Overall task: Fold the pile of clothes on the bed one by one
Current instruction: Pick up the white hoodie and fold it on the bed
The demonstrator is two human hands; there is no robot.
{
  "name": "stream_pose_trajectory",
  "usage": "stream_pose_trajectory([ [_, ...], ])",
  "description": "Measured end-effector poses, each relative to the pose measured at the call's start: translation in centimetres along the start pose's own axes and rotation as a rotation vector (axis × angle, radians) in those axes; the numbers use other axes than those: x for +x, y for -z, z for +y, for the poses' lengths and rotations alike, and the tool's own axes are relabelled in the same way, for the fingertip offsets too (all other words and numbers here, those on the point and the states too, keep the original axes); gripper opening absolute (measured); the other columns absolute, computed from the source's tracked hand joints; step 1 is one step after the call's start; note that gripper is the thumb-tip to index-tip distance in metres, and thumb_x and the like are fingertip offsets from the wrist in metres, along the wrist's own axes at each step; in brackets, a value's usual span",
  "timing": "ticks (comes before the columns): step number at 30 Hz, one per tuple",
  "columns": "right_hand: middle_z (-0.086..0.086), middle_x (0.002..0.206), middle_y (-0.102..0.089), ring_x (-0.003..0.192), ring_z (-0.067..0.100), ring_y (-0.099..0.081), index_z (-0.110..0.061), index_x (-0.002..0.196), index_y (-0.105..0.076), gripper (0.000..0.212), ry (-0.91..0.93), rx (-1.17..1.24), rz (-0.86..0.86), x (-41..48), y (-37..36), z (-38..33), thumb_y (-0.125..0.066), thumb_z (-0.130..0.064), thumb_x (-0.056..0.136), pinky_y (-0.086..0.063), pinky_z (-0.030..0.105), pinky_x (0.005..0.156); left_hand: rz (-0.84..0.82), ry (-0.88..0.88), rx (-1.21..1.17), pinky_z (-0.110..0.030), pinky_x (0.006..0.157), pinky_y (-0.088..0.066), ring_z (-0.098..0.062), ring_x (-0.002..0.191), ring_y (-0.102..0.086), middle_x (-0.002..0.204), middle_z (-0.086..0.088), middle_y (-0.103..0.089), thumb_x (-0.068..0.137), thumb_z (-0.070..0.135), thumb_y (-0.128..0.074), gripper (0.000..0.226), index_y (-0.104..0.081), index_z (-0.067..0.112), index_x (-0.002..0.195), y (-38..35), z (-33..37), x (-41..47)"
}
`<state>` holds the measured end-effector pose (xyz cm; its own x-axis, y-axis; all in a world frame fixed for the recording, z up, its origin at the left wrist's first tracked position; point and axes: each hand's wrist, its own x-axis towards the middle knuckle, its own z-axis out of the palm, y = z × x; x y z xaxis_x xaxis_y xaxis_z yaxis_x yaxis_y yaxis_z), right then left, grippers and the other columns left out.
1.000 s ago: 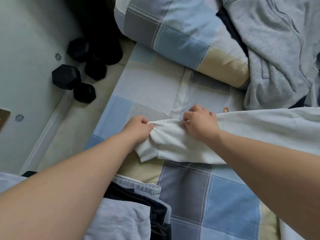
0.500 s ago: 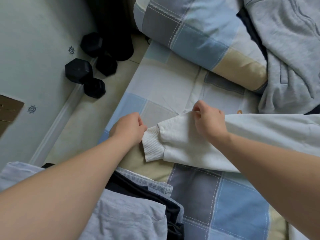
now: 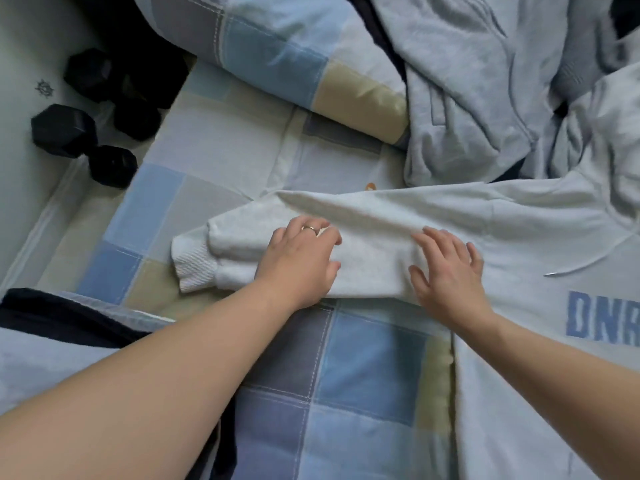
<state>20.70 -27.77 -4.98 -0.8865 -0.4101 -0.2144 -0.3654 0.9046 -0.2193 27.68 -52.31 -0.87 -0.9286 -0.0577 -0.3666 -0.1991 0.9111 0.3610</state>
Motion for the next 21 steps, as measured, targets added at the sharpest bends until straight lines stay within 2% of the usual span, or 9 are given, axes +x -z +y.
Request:
stream_pose_trajectory([
  [3, 0.002, 0.159, -0.033, 0.148, 0.027, -0.025, -0.028, 0.148, -0.039, 0.055, -0.092, -0.008, -0.041, -2.2, 1.3, 7.2, -0.049, -0.033, 0.094, -0.010, 0.051, 0.119, -0.034, -0.021, 0.007, -0.038, 0.116, -0.019, -0.020, 0.149, -0.014, 0.162, 0.003, -0.027, 0.100, 0.040, -0.049, 0.042, -0.045, 0.032, 0.141, -3.5, 6.7, 0.7],
  [6, 0.001, 0.167, -0.016, 0.153, 0.026, -0.010, -0.032, 0.156, -0.025, 0.064, -0.167, -0.014, -0.141, -4.8, 2.8, 15.2, -0.050, -0.034, 0.098, -0.007, 0.050, 0.121, -0.089, -0.053, 0.009, -0.040, 0.119, -0.016, -0.024, 0.153, -0.008, 0.167, 0.002, -0.017, 0.101, 0.042, -0.047, 0.045, -0.040, 0.034, 0.145, -7.5, 14.9, 1.4],
  [10, 0.000, 0.168, -0.004, 0.154, 0.027, -0.004, -0.036, 0.158, -0.014, 0.068, -0.172, -0.116, -0.286, -8.8, 5.4, 27.3, -0.048, -0.041, 0.099, -0.011, 0.052, 0.121, -0.208, -0.082, 0.101, -0.042, 0.121, -0.012, -0.026, 0.155, -0.001, 0.169, 0.001, -0.003, 0.101, 0.047, -0.047, 0.056, -0.028, 0.038, 0.152, -12.9, 27.1, 2.2],
  [13, -0.007, 0.168, 0.007, 0.154, 0.025, 0.001, -0.040, 0.158, -0.008, 0.070, -0.190, -0.154, -0.429, -12.1, 7.2, 36.1, -0.046, -0.044, 0.099, -0.011, 0.055, 0.121, -0.291, -0.038, 0.122, -0.047, 0.123, -0.011, -0.029, 0.155, 0.002, 0.170, -0.002, 0.002, 0.099, 0.050, -0.048, 0.063, -0.021, 0.039, 0.154, -17.2, 35.0, 2.5],
  [15, -0.008, 0.168, 0.011, 0.155, 0.025, 0.002, -0.042, 0.158, -0.005, 0.071, -0.186, -0.184, -0.499, -14.4, 8.1, 41.6, -0.046, -0.045, 0.099, -0.011, 0.055, 0.121, -0.328, -0.004, 0.124, -0.049, 0.123, -0.010, -0.029, 0.155, 0.005, 0.169, -0.003, 0.008, 0.097, 0.052, -0.049, 0.069, -0.014, 0.041, 0.156, -19.8, 39.5, 2.4],
  [19, -0.008, 0.168, 0.010, 0.155, 0.023, 0.000, -0.039, 0.158, 0.001, 0.078, -0.325, -0.188, -0.617, -20.3, 9.5, 51.5, -0.046, -0.043, 0.097, -0.016, 0.052, 0.120, -0.372, -0.027, 0.159, -0.052, 0.123, -0.006, -0.030, 0.154, 0.013, 0.167, -0.004, 0.021, 0.096, 0.055, -0.048, 0.081, 0.002, 0.040, 0.159, -23.9, 46.8, 1.4],
  [21, -0.006, 0.168, 0.003, 0.152, 0.027, -0.013, -0.042, 0.157, 0.001, 0.081, -0.415, -0.147, -0.641, -23.2, 10.2, 55.0, -0.048, -0.042, 0.093, -0.025, 0.049, 0.118, -0.376, -0.097, 0.163, -0.052, 0.124, -0.007, -0.031, 0.154, 0.012, 0.167, -0.004, 0.021, 0.097, 0.054, -0.047, 0.077, -0.002, 0.040, 0.158, -25.1, 49.5, 1.0],
])
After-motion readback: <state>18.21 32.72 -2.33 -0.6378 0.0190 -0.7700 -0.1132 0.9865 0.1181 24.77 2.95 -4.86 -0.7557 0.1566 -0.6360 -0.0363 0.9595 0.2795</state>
